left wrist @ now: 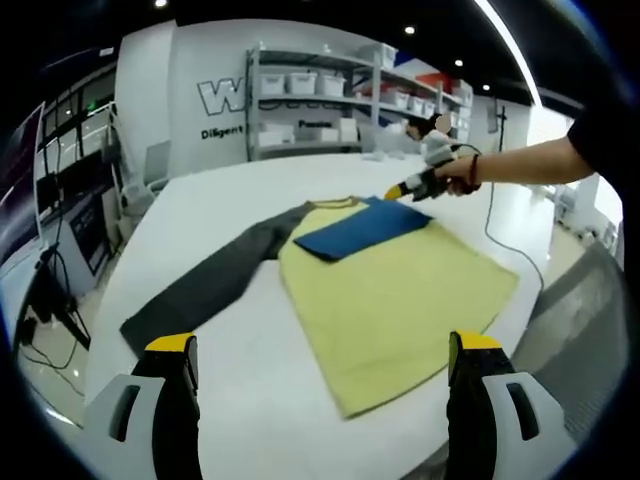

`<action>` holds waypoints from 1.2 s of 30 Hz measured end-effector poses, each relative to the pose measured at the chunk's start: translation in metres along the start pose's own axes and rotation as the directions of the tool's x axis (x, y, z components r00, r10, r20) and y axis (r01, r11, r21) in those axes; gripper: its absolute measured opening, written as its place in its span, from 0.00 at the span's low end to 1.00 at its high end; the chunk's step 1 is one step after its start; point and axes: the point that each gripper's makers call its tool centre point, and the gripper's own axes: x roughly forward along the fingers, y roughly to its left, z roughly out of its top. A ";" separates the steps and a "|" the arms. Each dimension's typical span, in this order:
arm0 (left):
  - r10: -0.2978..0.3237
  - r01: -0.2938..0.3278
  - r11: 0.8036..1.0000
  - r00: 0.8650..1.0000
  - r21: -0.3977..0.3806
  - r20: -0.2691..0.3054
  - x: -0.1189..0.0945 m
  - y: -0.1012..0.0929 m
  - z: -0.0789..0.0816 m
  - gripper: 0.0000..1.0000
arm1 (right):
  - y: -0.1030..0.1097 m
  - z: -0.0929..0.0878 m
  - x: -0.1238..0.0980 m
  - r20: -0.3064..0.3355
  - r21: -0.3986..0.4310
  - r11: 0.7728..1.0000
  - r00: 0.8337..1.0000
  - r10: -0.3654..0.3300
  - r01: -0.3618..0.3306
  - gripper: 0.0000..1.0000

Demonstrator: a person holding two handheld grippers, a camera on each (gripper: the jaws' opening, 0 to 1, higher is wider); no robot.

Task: Fold the garment on the visible template until the final outline fits inside the template.

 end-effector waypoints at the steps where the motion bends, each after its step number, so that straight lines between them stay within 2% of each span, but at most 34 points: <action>1: 0.002 -0.002 1.000 1.000 -0.002 -0.001 0.000 0.000 0.000 0.99 | 0.001 -0.002 -0.002 0.001 0.003 1.000 1.000 0.001 -0.001 0.86; 10: 0.009 -0.009 1.000 1.000 -0.004 0.005 -0.002 0.002 0.003 0.99 | 0.014 -0.013 -0.021 0.008 -0.006 1.000 1.000 0.021 -0.021 0.86; 23: 0.031 -0.031 0.999 0.999 -0.012 0.019 -0.007 0.010 0.008 0.99 | 0.036 -0.045 -0.058 -0.003 -0.046 0.999 1.000 0.018 -0.018 0.81; 30: 0.028 -0.027 1.000 0.999 -0.007 0.025 -0.008 0.009 0.010 0.99 | 0.050 -0.062 -0.065 -0.007 -0.037 0.998 0.999 0.043 -0.043 0.79; 36: 0.033 -0.033 0.999 0.999 -0.013 0.027 -0.011 0.010 0.008 0.99 | 0.049 -0.076 -0.068 -0.025 -0.036 0.999 1.000 0.019 -0.020 0.72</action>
